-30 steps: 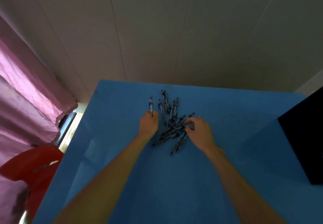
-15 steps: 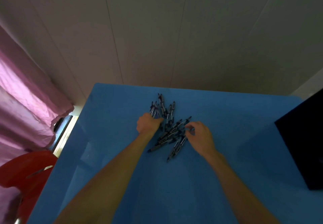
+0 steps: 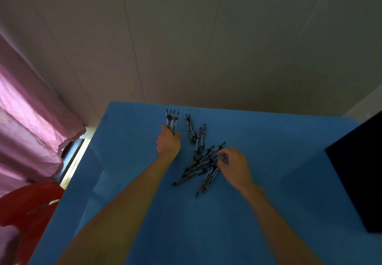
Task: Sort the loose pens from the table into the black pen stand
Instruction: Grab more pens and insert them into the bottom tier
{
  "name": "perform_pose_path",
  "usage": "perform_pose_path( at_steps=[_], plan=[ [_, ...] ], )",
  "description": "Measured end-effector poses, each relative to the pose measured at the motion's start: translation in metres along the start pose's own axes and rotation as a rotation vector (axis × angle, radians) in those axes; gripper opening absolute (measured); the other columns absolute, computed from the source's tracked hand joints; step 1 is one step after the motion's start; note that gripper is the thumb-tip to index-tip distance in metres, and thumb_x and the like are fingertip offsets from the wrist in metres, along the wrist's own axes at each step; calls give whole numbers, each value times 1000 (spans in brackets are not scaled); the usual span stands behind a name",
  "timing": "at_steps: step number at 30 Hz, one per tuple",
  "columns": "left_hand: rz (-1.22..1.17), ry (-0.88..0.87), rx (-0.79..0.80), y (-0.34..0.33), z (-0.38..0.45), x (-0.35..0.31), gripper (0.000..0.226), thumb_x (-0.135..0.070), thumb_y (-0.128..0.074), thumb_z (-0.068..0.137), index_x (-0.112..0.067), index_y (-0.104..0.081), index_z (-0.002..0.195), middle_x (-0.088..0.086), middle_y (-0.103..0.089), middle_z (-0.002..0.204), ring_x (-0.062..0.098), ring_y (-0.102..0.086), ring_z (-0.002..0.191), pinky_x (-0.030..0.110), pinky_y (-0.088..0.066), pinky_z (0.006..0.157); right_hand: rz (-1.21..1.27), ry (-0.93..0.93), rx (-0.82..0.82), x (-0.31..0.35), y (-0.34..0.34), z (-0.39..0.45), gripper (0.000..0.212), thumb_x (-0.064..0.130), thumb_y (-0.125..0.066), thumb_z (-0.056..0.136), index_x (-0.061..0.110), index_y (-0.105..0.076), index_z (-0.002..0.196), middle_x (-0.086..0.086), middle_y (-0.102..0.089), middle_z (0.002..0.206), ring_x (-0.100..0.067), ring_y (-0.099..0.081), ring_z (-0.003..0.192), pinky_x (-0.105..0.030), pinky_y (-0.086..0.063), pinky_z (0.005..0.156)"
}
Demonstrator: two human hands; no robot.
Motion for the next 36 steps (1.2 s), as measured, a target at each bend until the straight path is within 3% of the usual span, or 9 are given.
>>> perform_pose_path(
  at_steps=[2, 5, 7, 10, 18, 25, 28, 36],
  plan=[
    [-89, 18, 34, -2, 10, -5, 11, -15, -49, 101, -10, -41, 97, 7, -46, 74, 24, -47, 66, 35, -38, 56, -2, -1, -6, -2, 1, 1, 16, 15, -62, 96, 15, -69, 111, -1, -62, 110, -9, -58, 86, -11, -41, 69],
    [-112, 84, 92, -10, 21, -9, 31, -32, -66, 95, -13, -47, 79, 5, -47, 68, 20, -45, 59, 34, -41, 56, 0, 2, -11, -3, 3, 4, 17, 15, -64, 95, 16, -69, 112, 1, -62, 109, -6, -56, 83, -6, -39, 66],
    [-117, 129, 103, -15, 25, -12, 46, -41, -75, 87, -16, -42, 67, 2, -43, 60, 19, -41, 53, 30, -36, 51, -8, 5, -9, -4, 3, 5, 17, 15, -64, 95, 16, -69, 112, 1, -61, 109, -6, -56, 82, -6, -39, 65],
    [-25, 141, 112, -20, 26, -20, 57, -47, -78, 82, -17, -34, 64, 1, -38, 59, 16, -36, 50, 26, -28, 47, -11, 10, -8, -6, 3, 6, 18, 16, -63, 96, 17, -69, 113, 2, -61, 109, -8, -57, 84, -8, -39, 68],
    [109, 89, 131, -25, 29, -31, 21, -25, -64, 87, -12, -52, 75, 5, -56, 75, 17, -49, 59, 24, -37, 49, -33, 6, 9, -14, -2, 5, 19, 16, -61, 96, 18, -69, 114, 0, -62, 112, -11, -59, 91, -20, -47, 82],
    [321, 82, 164, -18, 26, -37, 38, -45, -75, 77, -15, -53, 72, 2, -57, 75, 16, -50, 61, 26, -44, 55, -27, -1, 3, -9, -2, 5, 18, 17, -61, 96, 18, -69, 113, 2, -61, 108, -10, -57, 86, -12, -40, 73],
    [344, 63, 179, -17, 27, -36, 48, -56, -78, 73, -14, -54, 76, 2, -57, 76, 20, -58, 69, 28, -45, 58, -33, -4, 0, -9, -2, 4, 17, 17, -61, 96, 18, -69, 112, 1, -61, 106, -11, -57, 86, -16, -42, 75],
    [372, 42, 147, -7, 20, -31, 34, -45, -68, 79, -16, -54, 69, 0, -57, 71, 15, -53, 61, 23, -43, 53, -21, 14, -15, -6, 0, 2, 14, 15, -61, 96, 17, -70, 107, 0, -61, 102, -12, -58, 85, -17, -44, 74]
  ],
)
Point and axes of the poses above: each hand's wrist, its own z-axis towards the middle knuckle, its own y-axis out of the back of the hand, x = y × z, the point moved 5 cm from there along z, towards the middle knuckle
